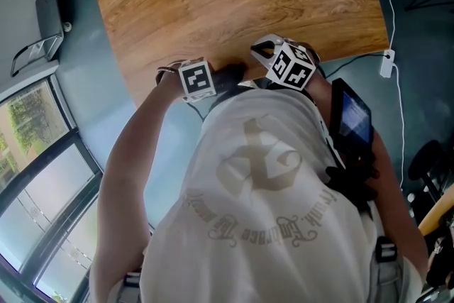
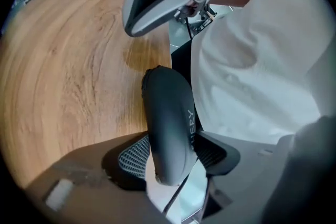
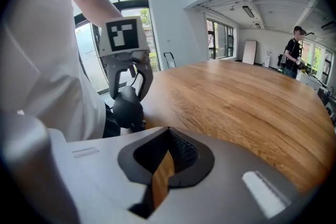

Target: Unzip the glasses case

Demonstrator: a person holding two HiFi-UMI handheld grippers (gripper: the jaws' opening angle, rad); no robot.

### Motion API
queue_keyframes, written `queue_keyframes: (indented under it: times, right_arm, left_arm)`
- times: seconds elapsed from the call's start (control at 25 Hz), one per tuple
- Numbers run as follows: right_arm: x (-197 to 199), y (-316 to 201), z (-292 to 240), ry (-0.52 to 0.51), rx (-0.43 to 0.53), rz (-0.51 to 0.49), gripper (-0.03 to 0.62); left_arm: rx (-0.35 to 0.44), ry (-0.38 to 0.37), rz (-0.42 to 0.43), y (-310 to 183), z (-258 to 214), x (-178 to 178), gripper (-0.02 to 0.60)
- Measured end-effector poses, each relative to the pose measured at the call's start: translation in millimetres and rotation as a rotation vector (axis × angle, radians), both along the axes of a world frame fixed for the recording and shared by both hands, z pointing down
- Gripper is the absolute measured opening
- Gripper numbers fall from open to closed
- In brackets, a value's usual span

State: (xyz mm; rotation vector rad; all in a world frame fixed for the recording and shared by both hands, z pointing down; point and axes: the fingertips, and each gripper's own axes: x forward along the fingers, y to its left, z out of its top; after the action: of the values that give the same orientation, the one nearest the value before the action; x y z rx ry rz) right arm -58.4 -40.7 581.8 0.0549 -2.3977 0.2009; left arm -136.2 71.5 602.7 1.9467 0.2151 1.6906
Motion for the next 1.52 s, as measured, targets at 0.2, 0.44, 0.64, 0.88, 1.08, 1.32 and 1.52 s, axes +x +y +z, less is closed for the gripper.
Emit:
queue_keyframes:
  times: [0.2, 0.44, 0.64, 0.88, 1.08, 1.32, 1.52]
  right_arm:
    - [-9.8, 40.9, 0.0, -0.019, 0.029, -0.217, 0.047]
    - [-4.7, 63.2, 2.0, -0.009, 0.062, -0.386, 0.116]
    - [-3.8, 63.3, 4.7, -0.021, 0.068, -0.426, 0.109]
    - [-6.1, 61.1, 7.5, -0.020, 0.065, -0.393, 0.064]
    - [-2.2, 53.8, 9.0, -0.013, 0.042, -0.357, 0.009]
    - [-0.4, 51.3, 12.8, 0.067, 0.110, -0.401, 0.008]
    - [3.2, 38.8, 12.2, 0.093, 0.159, -0.420, 0.006]
  left_arm:
    - [-0.012, -0.024, 0.012, -4.1, -6.1, -0.8, 0.284]
    - [0.019, 0.038, 0.045, -8.8, -5.3, 15.2, 0.284]
    - [0.021, 0.034, 0.043, -14.1, -5.2, 20.2, 0.284]
    - [-0.037, -0.007, -0.046, -11.0, -13.4, 9.9, 0.284]
    - [-0.028, 0.000, -0.069, -12.5, -12.8, 12.7, 0.282]
    - [0.025, -0.038, 0.017, -15.4, 3.3, 15.4, 0.279]
    - [0.021, -0.113, 0.111, -15.5, 10.7, 12.6, 0.276]
